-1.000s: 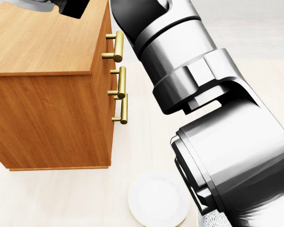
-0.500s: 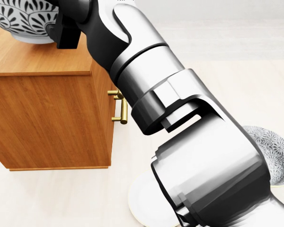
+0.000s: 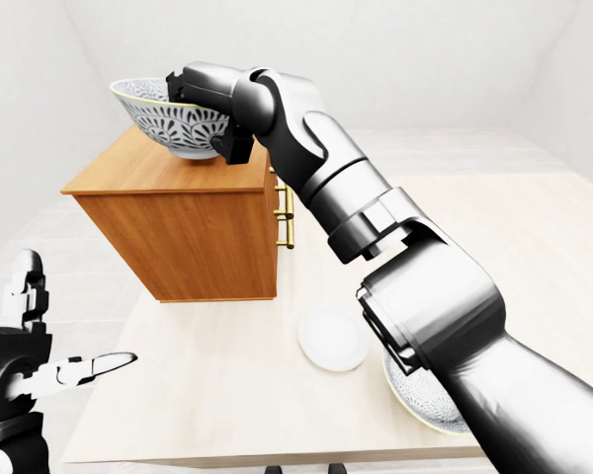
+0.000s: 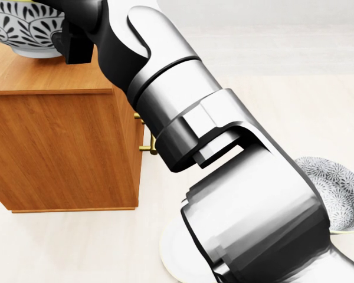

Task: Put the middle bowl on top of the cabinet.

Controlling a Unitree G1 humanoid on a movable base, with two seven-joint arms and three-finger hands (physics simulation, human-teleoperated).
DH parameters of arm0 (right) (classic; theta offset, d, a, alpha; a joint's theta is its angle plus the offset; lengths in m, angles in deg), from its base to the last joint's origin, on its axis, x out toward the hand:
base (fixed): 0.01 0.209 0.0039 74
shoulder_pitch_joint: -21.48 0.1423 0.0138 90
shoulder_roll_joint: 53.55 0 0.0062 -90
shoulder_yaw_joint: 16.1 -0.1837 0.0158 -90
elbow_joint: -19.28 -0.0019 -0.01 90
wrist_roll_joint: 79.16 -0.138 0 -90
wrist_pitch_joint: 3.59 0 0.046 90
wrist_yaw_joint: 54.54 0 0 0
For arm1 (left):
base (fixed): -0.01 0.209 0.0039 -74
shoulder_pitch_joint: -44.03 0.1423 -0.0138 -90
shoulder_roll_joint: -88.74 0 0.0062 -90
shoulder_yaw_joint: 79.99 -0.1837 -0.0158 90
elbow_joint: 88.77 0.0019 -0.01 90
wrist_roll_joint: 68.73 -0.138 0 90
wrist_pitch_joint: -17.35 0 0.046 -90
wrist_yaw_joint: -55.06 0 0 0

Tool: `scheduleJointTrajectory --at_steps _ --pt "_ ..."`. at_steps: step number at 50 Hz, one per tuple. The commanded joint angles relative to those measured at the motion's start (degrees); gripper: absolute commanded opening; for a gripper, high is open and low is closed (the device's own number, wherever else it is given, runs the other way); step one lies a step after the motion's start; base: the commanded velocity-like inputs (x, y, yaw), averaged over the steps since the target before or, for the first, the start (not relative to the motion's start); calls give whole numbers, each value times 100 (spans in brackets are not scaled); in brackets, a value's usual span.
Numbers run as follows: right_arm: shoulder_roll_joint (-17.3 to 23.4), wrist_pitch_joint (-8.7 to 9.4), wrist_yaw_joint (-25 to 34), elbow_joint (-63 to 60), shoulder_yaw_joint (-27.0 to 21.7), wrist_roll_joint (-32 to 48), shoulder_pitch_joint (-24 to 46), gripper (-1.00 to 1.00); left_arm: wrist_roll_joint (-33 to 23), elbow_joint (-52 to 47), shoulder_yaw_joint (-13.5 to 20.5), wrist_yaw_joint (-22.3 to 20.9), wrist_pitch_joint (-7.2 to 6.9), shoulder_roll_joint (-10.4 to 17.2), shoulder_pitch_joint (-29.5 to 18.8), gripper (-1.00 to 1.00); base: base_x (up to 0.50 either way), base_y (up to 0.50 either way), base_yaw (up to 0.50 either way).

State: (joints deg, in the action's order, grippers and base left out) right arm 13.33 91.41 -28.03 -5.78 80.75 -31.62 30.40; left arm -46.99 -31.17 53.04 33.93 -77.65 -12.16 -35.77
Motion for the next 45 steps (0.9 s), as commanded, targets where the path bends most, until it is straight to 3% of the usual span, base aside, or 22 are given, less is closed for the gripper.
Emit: scheduleJointTrajectory --at_steps 1,14,16,20,45 --pt "-18 0 -84 -60 -130 327 32 -100 -17 56 -22 6 0 7 -19 100 0 0 0" --pt "1 0 -45 -53 -115 389 58 -100 39 -27 4 29 0 22 -7 100 0 0 0" --pt "-15 0 -23 -83 -134 381 62 -83 37 -57 1 18 0 2 16 100 0 0 0" --pt "-14 0 -32 -99 -147 379 40 -67 78 -101 25 16 0 7 22 100 0 0 0" --pt "-14 0 -67 -32 -156 420 -4 -45 103 -7 74 2 0 38 -21 100 0 0 0"
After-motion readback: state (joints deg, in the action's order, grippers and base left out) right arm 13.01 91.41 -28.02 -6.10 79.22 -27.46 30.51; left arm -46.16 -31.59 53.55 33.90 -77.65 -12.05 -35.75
